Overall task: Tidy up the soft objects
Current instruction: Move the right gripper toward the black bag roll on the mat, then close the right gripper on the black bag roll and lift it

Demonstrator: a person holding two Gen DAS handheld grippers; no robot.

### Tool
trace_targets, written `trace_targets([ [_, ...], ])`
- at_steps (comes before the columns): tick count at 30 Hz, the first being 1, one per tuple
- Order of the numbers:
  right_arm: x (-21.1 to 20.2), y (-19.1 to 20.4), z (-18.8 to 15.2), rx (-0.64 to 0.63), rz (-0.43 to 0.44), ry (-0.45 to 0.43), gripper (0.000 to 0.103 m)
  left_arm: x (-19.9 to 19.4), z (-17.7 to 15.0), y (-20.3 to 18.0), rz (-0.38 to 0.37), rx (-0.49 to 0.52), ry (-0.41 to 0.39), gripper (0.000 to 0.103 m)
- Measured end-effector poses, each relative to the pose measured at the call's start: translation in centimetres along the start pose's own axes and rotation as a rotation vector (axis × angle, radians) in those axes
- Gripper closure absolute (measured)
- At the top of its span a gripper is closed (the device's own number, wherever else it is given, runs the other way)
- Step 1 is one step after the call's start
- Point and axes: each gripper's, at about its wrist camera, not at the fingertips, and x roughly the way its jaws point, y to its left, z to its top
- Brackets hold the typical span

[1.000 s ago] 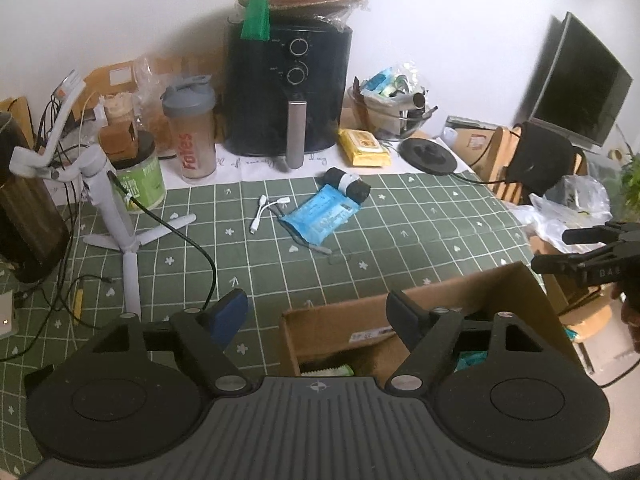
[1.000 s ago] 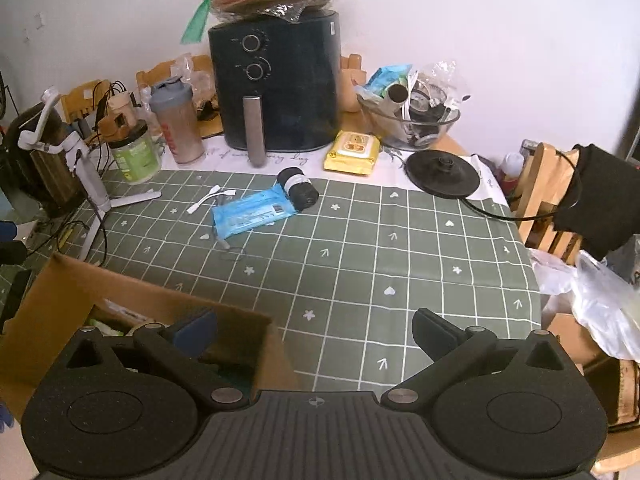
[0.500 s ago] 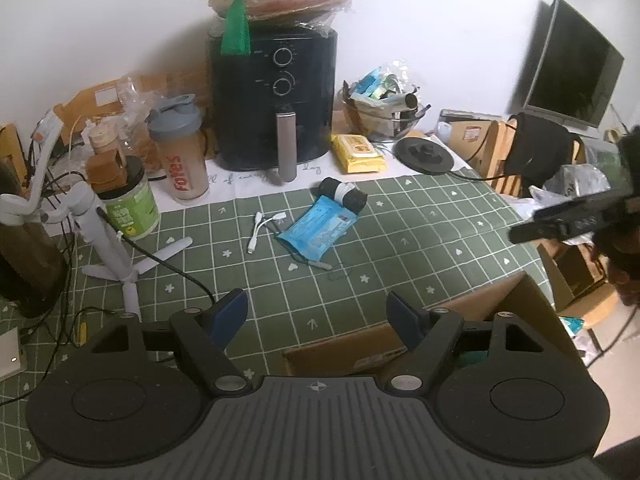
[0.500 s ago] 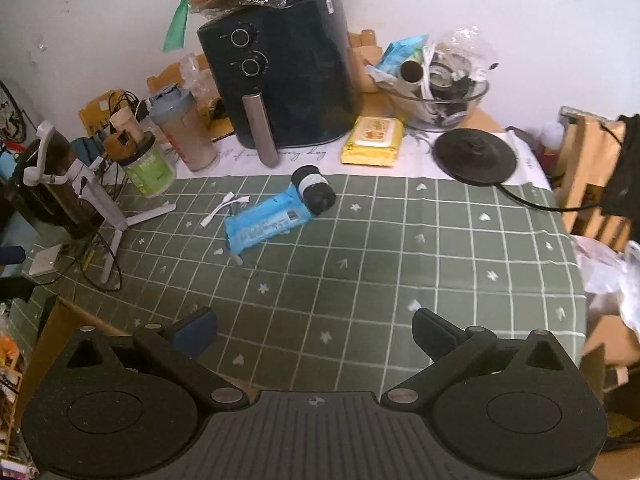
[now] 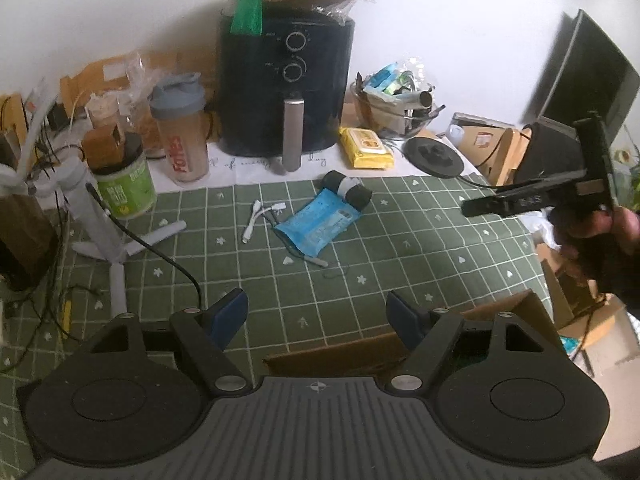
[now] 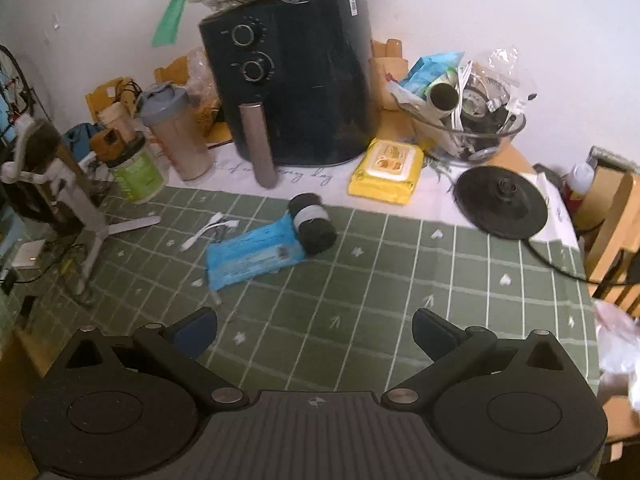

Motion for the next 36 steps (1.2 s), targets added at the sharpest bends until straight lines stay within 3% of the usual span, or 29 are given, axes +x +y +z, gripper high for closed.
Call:
trace_targets([
  [11,6.8,-0.2,2.8,-0.02,0.126,0.034,0.0,0.8,-0.3,-0.1,-0.02,-0.026,0.053,0.027],
  [17,10.2,-0.1,4.2,-0.056,0.137,0.026,0.0,0.8,-0.6,0.0,-0.015,-0.031,0.077,0.027],
  [26,15.8,0.8,6.0,-0.181,0.082,0.031,0.001,0.4,-0.8,1.2,0.021,-0.068,0.089,0.027],
  [33,19.9,0.7,7.0,-0.174,0.076,0.038,0.019,0.3,-1.1,2.0,0.05,-0.097,0.104,0.027],
  [36,21.4,0.9,7.1,-0.186,0.059,0.05,0.034,0.3,-1.3,2.3,0.062,-0.114,0.11,0.027],
])
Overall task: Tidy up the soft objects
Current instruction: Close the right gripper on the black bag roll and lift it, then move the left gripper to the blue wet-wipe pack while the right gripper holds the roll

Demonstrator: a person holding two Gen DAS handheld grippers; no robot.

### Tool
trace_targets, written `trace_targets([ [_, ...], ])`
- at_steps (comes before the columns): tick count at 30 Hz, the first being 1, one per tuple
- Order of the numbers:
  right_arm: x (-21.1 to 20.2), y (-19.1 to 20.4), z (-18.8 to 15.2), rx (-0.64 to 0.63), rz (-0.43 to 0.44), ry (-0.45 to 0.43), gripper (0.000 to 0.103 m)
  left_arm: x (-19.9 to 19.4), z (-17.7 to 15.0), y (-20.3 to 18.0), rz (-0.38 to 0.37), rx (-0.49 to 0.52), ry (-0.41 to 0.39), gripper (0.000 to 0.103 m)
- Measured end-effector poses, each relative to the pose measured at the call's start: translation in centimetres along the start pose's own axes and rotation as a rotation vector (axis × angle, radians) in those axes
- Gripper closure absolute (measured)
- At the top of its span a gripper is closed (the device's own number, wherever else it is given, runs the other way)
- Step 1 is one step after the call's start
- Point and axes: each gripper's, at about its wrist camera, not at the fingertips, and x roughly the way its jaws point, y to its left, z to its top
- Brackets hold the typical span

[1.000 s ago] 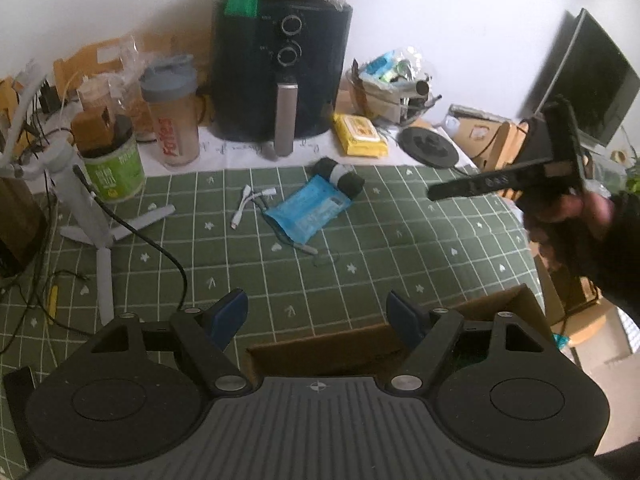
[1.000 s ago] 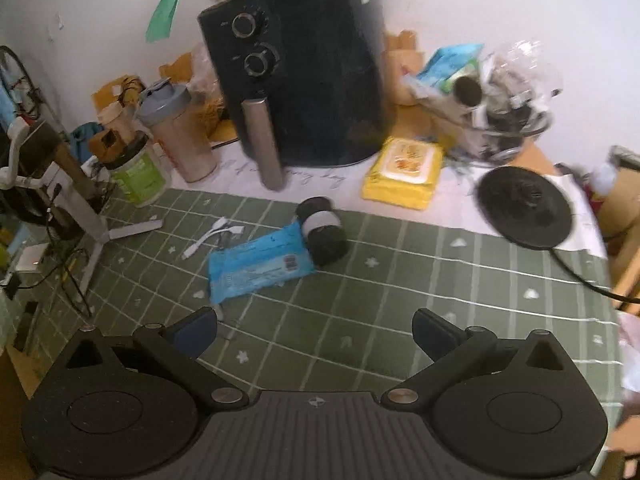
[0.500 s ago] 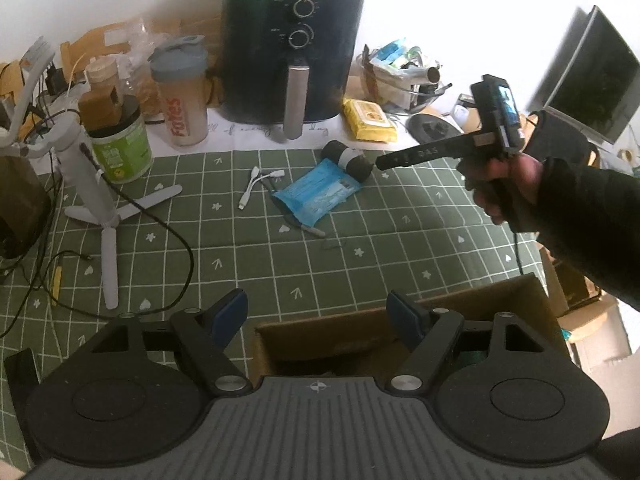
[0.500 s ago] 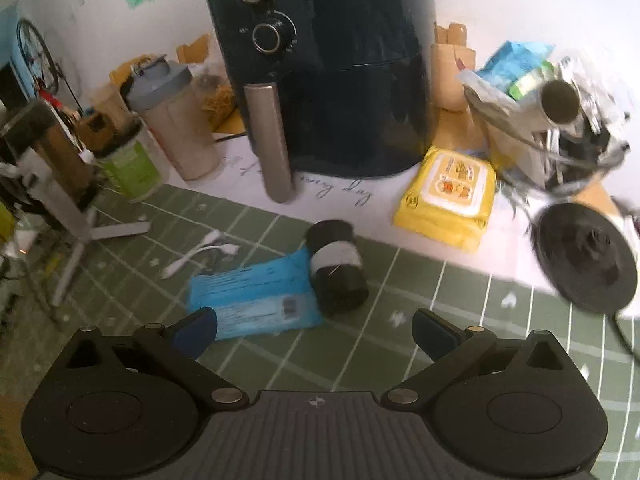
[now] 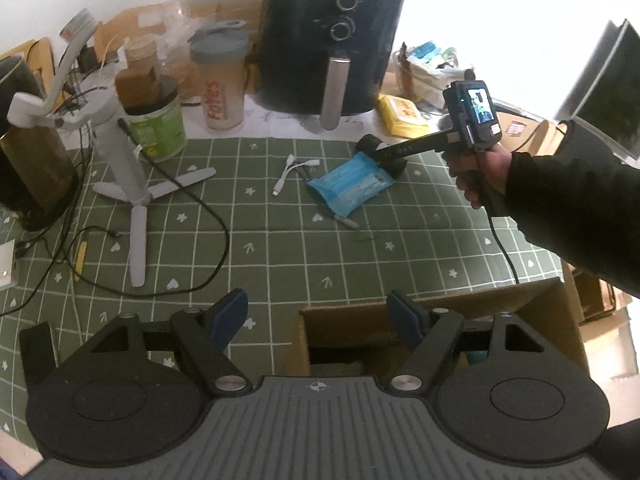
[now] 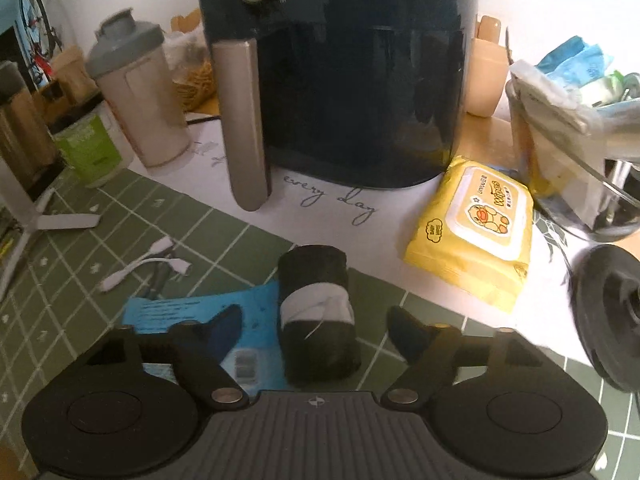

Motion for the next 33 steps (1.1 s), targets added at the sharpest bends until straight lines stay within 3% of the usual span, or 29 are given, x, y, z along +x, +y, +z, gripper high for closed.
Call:
trace_targets([
  [2,0.8,0.0,0.0,-0.014,-0.015,0.012,0.045,0.1,-0.1,0.2,0.003,-0.009,0.005,0.027],
  [5,1.5,-0.1,-0.1,-0.019,-0.015,0.015,0.048,0.0,-0.2,0.3,0.006,-0.018,0.008,0.027],
  [7,1.8,-0.2,-0.1,-0.019,-0.008,0.022,0.056,0.1,-0.2,0.4,0.007,-0.019,0.009,0.027],
  [18,1.8,0.4,0.0,-0.046,-0.034,0.013,0.058,0.1,0.0,0.0,-0.007,-0.006,0.001,0.027],
  [33,-4.2,-0.4,-0.7,0.031,-0.01,-0.053,0.058,-0.9,1.3,-0.2,-0.049,0.047,-0.07,0.027],
])
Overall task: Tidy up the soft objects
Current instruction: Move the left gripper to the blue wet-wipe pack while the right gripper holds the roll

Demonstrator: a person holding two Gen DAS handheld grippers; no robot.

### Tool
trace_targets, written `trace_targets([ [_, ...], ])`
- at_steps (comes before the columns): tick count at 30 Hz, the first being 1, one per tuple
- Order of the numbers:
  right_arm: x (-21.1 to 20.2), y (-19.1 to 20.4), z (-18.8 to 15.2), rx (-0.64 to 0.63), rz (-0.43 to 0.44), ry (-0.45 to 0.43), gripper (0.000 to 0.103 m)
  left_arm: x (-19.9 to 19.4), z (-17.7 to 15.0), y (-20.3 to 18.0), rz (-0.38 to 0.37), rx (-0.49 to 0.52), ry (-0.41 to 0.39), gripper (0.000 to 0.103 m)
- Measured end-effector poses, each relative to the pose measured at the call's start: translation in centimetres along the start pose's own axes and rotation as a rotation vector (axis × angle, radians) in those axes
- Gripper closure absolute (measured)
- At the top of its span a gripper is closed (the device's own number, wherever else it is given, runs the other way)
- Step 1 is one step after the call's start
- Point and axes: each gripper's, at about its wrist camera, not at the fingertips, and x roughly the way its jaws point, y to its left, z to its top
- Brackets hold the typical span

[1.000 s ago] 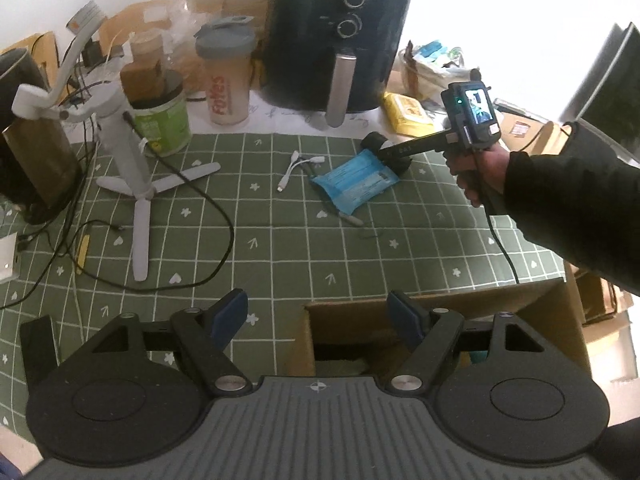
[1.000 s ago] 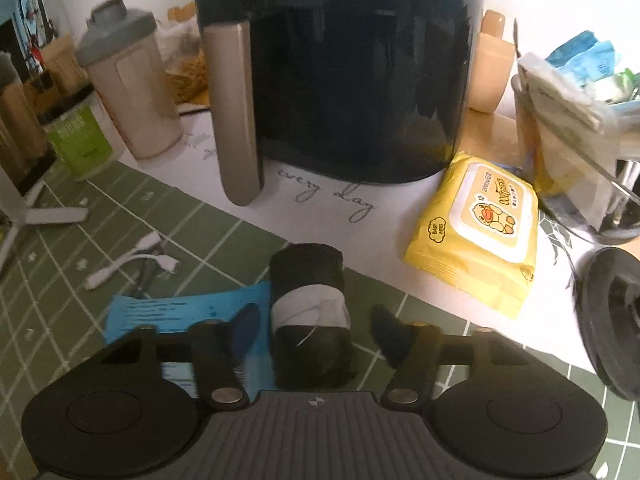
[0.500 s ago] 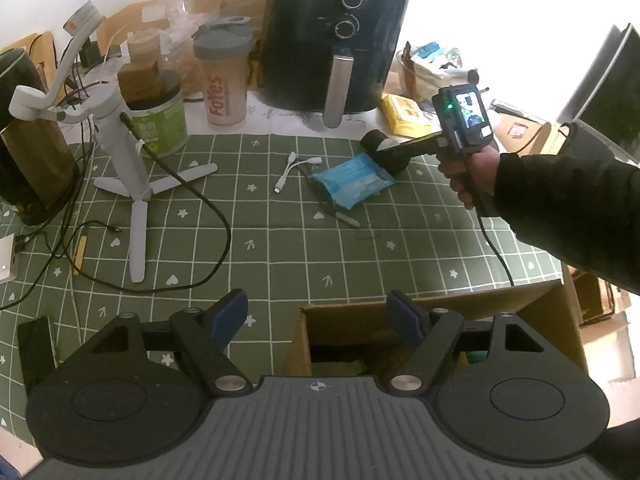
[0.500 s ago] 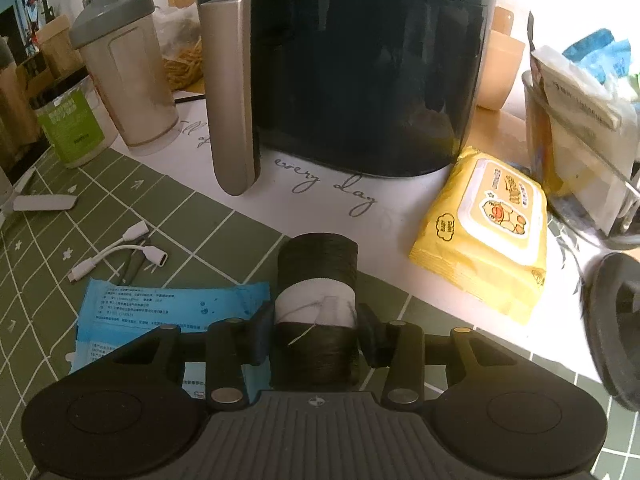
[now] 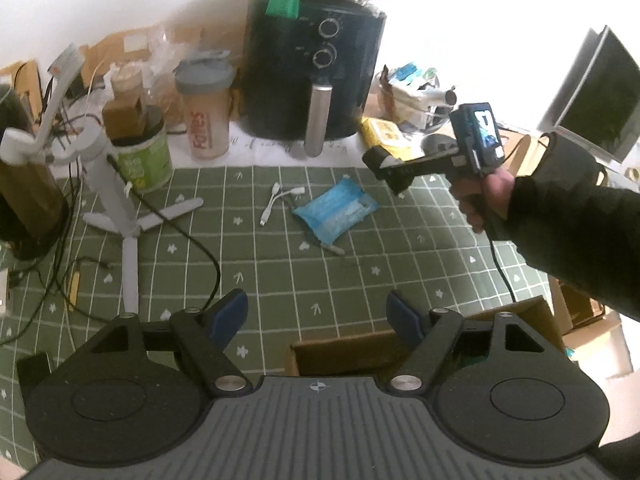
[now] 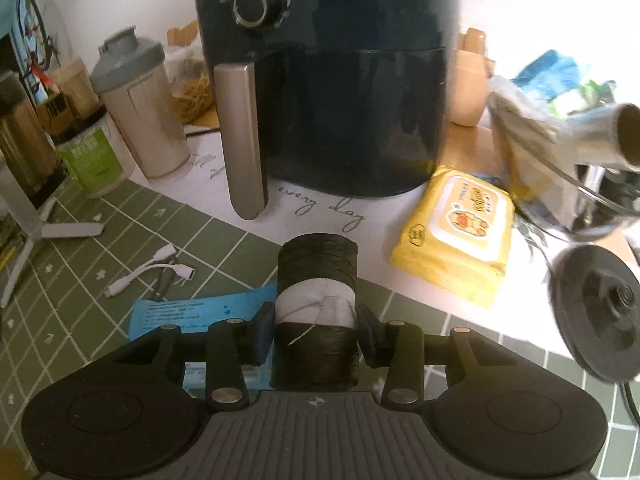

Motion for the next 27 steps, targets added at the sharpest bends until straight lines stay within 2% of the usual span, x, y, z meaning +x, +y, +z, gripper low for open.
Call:
trace_targets([
  [16,-9.5,-1.0,-3.5,0.099,0.006,-0.077,0.058,1.4,3.6,-0.7,-0.068,0.159,-0.058,0.027],
  [27,-15.2,-0.4,-6.5,0.177,0.013,-0.127,0.058,5.8,7.1,-1.4,-0.113,0.29,-0.056,0.027],
])
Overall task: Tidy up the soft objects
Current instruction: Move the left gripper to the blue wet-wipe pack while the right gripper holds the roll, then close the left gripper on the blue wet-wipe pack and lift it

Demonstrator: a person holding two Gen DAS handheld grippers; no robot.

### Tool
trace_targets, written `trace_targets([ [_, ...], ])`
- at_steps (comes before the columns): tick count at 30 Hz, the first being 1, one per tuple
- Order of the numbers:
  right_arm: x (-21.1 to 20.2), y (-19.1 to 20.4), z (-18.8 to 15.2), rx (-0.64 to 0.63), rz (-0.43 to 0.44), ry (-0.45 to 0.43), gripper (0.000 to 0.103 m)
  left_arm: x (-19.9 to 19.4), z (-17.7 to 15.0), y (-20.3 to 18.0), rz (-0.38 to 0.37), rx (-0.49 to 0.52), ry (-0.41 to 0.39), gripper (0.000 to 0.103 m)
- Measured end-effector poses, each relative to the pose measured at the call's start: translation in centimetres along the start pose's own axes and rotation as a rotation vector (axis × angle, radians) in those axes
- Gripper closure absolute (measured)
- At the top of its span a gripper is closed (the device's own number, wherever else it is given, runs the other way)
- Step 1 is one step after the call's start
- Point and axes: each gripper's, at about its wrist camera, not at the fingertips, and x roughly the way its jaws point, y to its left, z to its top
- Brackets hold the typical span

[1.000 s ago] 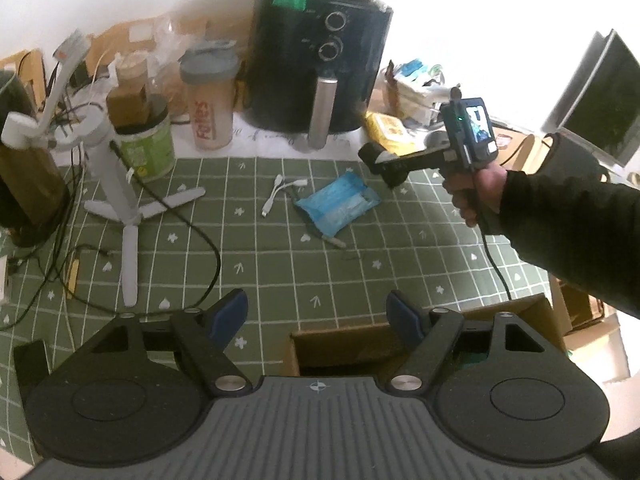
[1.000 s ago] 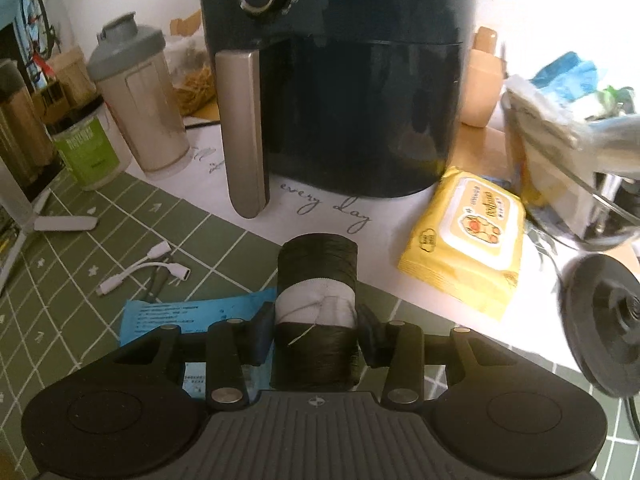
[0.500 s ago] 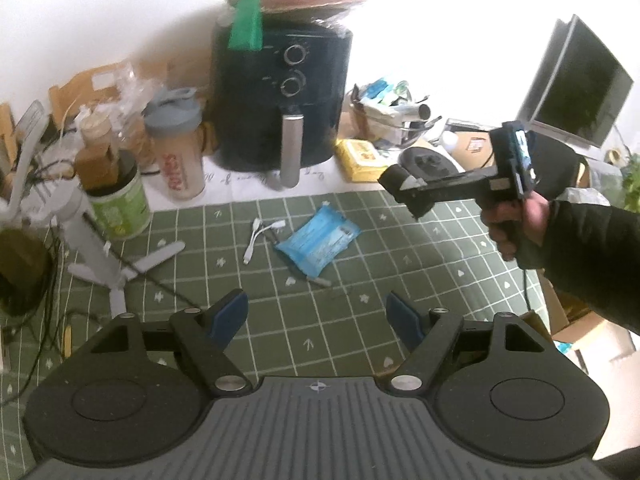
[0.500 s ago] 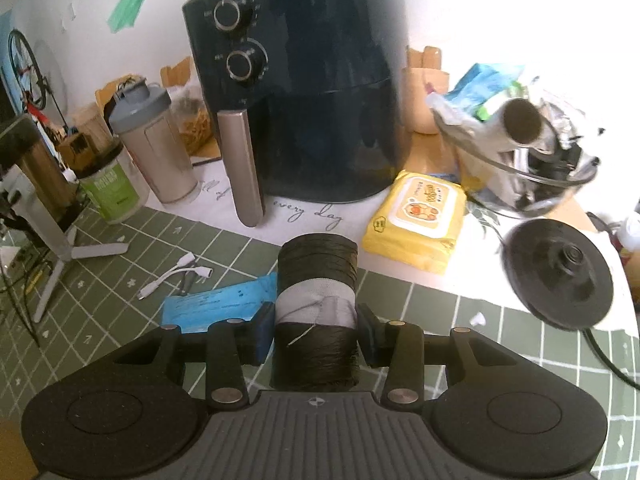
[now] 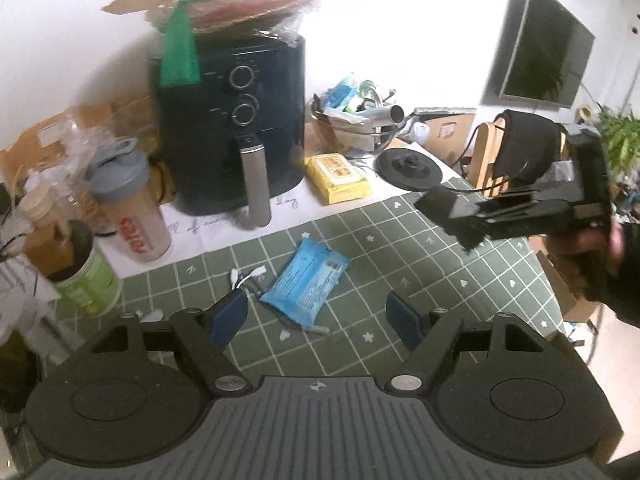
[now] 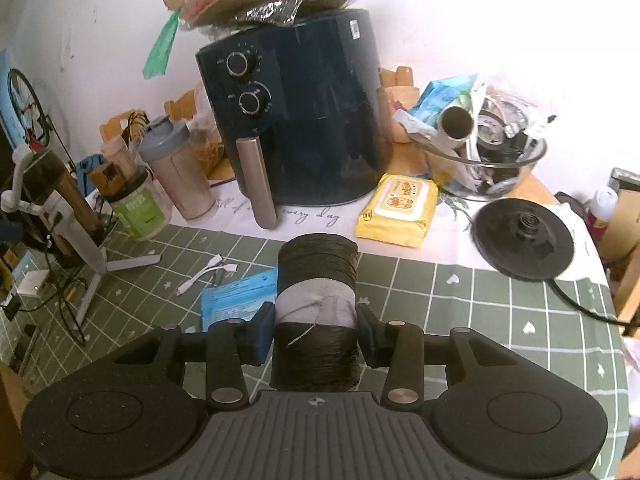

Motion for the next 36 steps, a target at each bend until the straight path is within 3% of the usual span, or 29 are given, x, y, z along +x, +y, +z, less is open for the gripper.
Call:
trace_targets([
  [18,-5.1,-1.3,-5.0,0.171,-0.036,-0.015,0.058,10.8,1.4,0.9,-0.006,0.104,0.054,0.027],
  [29,-6.5,-2.1,-6.4,0.232,-0.058,-0.031,0.058,18.8,0.2,2.0,0.0,0.149,0.144,0.026],
  [36,-6.9,-2.2,-7.5,0.256,-0.057,-0.021,0.057,22.8,-0.4,2.3,-0.038,0.175,0.196,0.02],
])
